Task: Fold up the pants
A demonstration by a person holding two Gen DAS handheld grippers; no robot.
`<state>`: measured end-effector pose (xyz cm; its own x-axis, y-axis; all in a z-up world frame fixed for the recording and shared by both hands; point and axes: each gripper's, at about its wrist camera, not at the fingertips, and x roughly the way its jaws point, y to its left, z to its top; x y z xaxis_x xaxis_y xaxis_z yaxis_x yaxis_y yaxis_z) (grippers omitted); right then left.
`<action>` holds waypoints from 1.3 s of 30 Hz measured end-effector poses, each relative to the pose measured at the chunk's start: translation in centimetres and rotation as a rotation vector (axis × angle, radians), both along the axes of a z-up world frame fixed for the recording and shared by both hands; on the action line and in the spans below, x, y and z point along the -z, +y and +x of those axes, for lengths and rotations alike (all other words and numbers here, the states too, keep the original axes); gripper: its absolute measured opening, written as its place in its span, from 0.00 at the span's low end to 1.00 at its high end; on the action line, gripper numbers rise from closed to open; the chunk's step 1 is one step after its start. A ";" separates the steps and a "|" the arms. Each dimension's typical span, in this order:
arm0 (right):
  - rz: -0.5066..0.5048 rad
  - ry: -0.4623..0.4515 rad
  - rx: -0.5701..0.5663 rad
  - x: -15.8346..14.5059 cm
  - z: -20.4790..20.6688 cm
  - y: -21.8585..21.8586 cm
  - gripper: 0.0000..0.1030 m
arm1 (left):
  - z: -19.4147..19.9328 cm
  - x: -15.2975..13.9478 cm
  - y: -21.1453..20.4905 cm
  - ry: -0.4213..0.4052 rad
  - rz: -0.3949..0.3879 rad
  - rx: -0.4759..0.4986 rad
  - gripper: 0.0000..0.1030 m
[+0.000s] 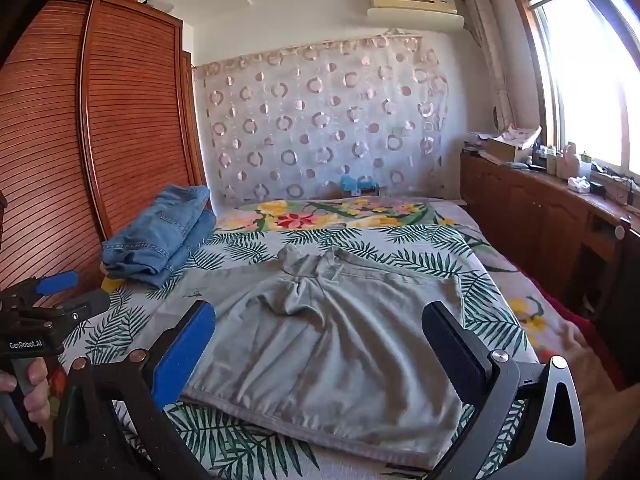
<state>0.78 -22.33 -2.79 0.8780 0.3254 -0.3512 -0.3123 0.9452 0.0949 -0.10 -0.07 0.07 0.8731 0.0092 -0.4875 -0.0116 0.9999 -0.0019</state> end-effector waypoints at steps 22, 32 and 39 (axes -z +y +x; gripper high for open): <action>-0.002 -0.002 -0.009 0.1 0.0 0.2 1.00 | -0.3 -0.2 0.6 -0.004 -0.026 -0.005 1.00; -0.001 -0.002 -0.012 0.2 0.1 0.2 1.00 | -0.4 -0.4 0.6 -0.007 -0.024 -0.007 1.00; -0.001 -0.003 -0.014 0.1 -0.1 0.1 1.00 | -0.5 -0.8 0.6 -0.013 -0.020 -0.005 1.00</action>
